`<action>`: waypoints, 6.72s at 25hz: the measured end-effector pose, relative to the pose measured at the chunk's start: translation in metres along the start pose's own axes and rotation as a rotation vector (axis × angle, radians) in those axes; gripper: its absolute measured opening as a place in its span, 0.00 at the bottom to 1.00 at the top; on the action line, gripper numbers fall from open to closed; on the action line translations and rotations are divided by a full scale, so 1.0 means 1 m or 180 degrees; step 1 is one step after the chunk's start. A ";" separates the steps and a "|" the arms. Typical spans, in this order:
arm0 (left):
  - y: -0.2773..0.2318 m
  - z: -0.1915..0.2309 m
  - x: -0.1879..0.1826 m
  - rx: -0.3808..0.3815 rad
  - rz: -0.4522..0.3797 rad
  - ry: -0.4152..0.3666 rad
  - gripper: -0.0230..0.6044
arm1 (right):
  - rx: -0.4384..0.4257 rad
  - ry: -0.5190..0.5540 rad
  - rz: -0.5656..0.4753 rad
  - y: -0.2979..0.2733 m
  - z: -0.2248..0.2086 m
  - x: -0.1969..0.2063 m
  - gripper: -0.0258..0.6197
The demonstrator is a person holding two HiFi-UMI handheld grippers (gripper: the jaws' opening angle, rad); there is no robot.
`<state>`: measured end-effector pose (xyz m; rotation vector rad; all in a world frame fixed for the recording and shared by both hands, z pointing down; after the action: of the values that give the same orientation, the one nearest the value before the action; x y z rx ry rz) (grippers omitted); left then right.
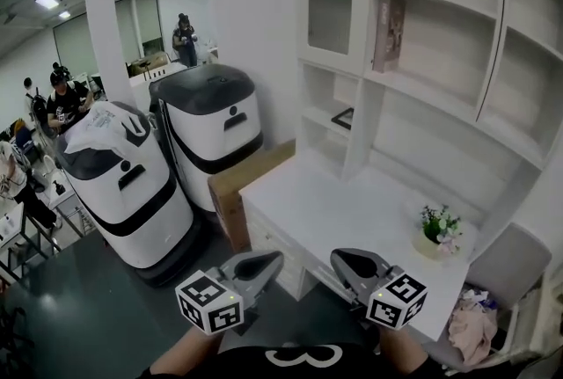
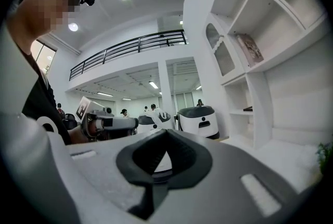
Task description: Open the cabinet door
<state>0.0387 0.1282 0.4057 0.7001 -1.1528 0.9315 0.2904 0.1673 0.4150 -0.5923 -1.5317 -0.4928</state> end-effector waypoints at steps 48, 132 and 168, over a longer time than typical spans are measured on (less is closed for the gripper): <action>-0.361 0.263 -0.326 0.1581 -0.1365 -0.1867 0.05 | 0.1688 0.1213 -0.0550 -0.204 -0.287 -0.212 0.04; -0.493 0.217 -0.501 0.1027 -0.1865 -0.2077 0.15 | 0.2353 0.0966 -0.0187 -0.127 -0.255 -0.172 0.04; -0.401 0.265 -0.518 0.1935 -0.1925 -0.1906 0.15 | 0.2679 0.0938 -0.0402 -0.273 -0.177 -0.172 0.04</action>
<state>0.2121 -0.4094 -0.0181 1.8002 -1.0513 0.5448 0.2544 -0.1666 0.2654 0.2234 -1.3387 0.0041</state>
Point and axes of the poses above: the fingertips, and each gripper's own axes: y backward along the fingers, z to its left, x out of its underside, the point moved 10 cm from there along y, backward along the fingers, and after that the axes turned 5 degrees about y, right-handed, at the moved point
